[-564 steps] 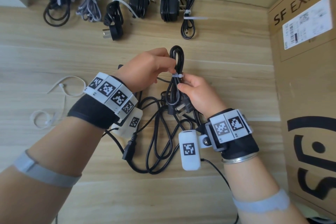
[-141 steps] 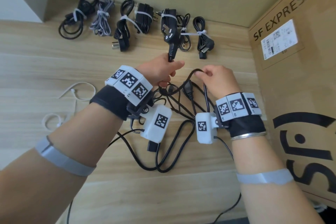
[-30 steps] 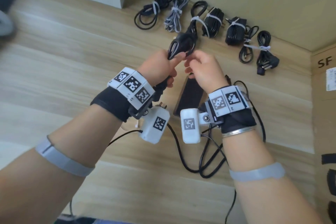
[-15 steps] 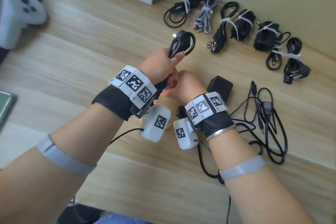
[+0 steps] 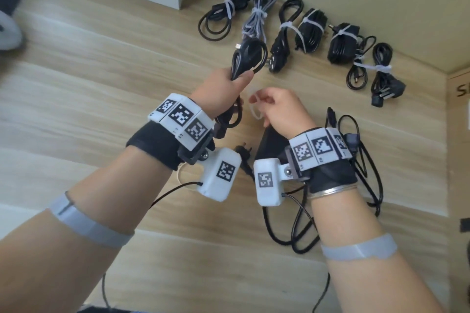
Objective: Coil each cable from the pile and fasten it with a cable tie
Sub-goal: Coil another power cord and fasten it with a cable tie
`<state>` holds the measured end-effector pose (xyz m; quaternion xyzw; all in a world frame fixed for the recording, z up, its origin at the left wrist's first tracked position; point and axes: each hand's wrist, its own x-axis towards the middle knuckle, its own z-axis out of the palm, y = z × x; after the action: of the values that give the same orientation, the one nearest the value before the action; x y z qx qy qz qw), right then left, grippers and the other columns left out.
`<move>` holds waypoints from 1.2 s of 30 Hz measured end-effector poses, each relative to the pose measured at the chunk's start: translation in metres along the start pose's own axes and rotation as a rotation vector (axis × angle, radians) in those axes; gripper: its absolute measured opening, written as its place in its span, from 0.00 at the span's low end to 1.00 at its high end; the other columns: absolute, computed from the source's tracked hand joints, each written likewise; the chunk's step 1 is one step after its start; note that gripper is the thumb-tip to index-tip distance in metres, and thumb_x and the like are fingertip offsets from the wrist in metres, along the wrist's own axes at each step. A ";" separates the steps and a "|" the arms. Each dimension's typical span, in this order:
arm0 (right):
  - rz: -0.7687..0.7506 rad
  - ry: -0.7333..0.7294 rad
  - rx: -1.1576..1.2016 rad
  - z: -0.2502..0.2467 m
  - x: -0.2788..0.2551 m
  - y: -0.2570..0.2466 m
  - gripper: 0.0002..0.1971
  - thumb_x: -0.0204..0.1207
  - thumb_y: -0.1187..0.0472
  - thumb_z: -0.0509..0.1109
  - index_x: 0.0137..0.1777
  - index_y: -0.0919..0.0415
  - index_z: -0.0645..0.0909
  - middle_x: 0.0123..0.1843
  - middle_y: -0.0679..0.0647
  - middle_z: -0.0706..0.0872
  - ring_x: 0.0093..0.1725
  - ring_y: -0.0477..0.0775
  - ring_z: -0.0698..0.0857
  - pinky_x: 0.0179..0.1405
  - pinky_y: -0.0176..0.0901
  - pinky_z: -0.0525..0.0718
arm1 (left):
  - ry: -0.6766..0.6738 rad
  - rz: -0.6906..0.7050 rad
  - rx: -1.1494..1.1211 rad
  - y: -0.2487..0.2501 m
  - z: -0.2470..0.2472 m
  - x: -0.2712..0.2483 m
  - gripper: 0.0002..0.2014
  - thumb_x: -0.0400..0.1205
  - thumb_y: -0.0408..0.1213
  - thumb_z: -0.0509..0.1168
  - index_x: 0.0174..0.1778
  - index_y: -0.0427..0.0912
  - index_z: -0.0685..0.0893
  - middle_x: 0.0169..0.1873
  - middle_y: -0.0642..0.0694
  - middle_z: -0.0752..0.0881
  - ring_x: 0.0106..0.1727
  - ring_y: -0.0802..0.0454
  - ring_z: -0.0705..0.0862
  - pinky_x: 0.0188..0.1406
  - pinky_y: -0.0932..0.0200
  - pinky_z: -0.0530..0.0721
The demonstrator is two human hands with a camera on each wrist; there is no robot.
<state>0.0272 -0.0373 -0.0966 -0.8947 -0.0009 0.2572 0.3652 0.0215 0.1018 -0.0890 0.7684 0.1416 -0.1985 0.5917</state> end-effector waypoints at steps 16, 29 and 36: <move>0.000 0.050 0.434 -0.011 -0.013 0.021 0.09 0.74 0.74 0.61 0.37 0.61 0.71 0.36 0.53 0.75 0.37 0.49 0.79 0.45 0.41 0.89 | -0.060 -0.100 0.390 -0.003 0.023 0.008 0.14 0.84 0.48 0.56 0.44 0.42 0.78 0.32 0.46 0.77 0.32 0.51 0.76 0.33 0.60 0.72; -0.339 0.278 0.231 -0.002 -0.006 0.010 0.02 0.69 0.66 0.75 0.38 0.63 0.84 0.42 0.52 0.86 0.35 0.48 0.82 0.41 0.48 0.86 | -0.078 -0.078 0.716 -0.018 0.040 0.009 0.29 0.82 0.51 0.56 0.74 0.37 0.61 0.70 0.35 0.66 0.73 0.39 0.62 0.71 0.47 0.61; -0.188 0.257 0.274 0.000 0.000 0.017 0.03 0.73 0.66 0.73 0.40 0.64 0.82 0.32 0.46 0.83 0.31 0.37 0.82 0.36 0.39 0.88 | -0.137 0.109 0.526 -0.011 0.027 0.005 0.29 0.79 0.37 0.61 0.76 0.49 0.59 0.61 0.36 0.71 0.66 0.36 0.69 0.66 0.45 0.67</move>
<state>0.0245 -0.0498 -0.1078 -0.8581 -0.0031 0.1035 0.5030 0.0174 0.0783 -0.1072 0.8870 0.0031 -0.2477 0.3898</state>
